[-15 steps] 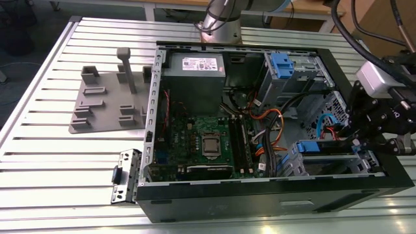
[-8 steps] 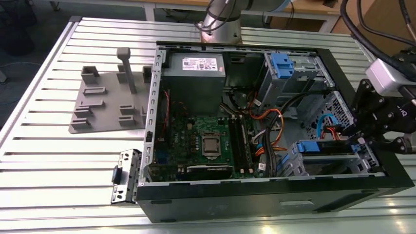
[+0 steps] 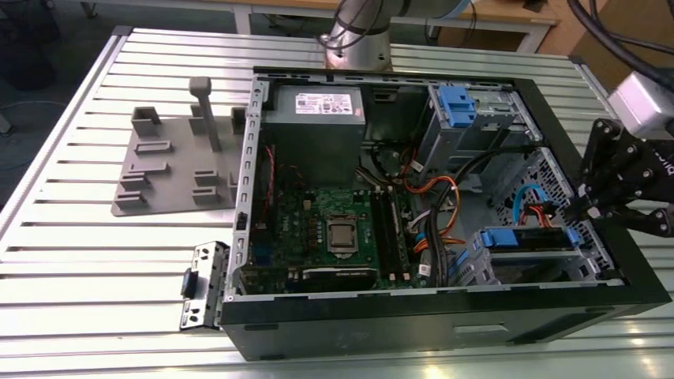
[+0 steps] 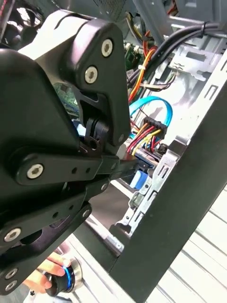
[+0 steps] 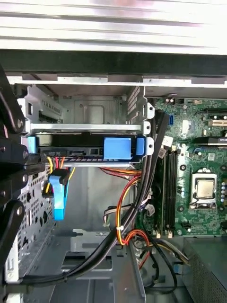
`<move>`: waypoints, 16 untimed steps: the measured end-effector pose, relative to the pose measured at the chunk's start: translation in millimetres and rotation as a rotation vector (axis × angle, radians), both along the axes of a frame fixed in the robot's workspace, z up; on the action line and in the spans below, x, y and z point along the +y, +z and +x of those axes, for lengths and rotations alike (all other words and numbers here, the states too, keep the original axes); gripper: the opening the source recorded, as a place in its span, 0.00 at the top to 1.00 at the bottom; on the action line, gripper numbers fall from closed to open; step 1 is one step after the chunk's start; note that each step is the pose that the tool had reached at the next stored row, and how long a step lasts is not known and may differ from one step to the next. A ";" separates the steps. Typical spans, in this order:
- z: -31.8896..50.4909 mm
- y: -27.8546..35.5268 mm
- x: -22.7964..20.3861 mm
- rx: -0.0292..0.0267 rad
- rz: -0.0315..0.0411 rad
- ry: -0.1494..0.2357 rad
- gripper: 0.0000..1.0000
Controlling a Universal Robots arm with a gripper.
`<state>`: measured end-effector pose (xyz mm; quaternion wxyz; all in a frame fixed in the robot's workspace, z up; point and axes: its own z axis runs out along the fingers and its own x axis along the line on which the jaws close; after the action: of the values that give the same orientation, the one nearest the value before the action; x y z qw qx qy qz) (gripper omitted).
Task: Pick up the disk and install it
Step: 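Insert the first disk wire, then insert the second disk wire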
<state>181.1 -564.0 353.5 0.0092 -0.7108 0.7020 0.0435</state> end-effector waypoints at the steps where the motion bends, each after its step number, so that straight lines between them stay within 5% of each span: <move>1: 0.1 3.3 0.0 0.0000 0.0005 0.000 0.90; 3: 0.1 9.8 0.0 0.0000 0.0010 0.000 0.90; 16: 0.1 10.1 0.0 0.0000 0.0009 0.000 0.89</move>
<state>181.2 -564.0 363.6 0.0096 -0.7108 0.7019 0.0438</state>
